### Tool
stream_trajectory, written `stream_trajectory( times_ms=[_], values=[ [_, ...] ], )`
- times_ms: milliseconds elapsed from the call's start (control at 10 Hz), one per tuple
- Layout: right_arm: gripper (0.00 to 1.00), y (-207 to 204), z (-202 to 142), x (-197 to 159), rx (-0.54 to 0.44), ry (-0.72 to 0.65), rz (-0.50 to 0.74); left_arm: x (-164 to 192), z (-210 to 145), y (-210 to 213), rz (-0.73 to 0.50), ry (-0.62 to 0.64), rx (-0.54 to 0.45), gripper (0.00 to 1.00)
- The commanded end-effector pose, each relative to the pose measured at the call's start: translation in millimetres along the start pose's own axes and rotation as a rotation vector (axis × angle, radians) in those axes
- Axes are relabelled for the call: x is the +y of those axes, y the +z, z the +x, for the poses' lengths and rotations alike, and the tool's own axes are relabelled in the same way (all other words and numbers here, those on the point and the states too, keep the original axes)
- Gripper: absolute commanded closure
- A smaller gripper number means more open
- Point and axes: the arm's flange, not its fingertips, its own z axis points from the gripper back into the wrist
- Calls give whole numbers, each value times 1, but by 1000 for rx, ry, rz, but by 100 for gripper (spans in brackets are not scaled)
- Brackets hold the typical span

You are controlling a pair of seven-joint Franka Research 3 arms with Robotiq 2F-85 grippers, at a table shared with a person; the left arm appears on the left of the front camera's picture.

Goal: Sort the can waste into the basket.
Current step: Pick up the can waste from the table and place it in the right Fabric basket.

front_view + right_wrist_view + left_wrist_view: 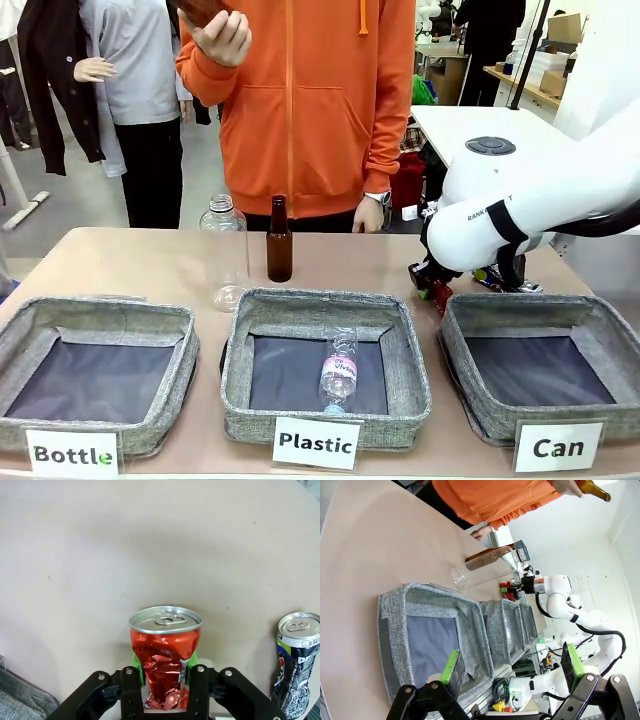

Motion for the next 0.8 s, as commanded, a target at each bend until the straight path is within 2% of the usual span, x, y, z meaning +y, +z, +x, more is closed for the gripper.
stream_trajectory(
  times_ms=[0,400,500,600,700],
  values=[
    [100,3,3,2,-20,6,-15,-2,1,0,-22,-21,-15,0],
    [100,34,-1,-1,-82,11,-11,0,0,0,0,0,0,0],
    [100,61,-4,-9,-103,8,19,-48,10,45,-59,-23,-41,0],
    [100,87,-12,-18,-88,8,54,-74,17,87,-93,-41,-56,0],
    [100,114,-24,-33,-72,13,115,-85,24,122,-130,-24,-71,0]
  ],
)
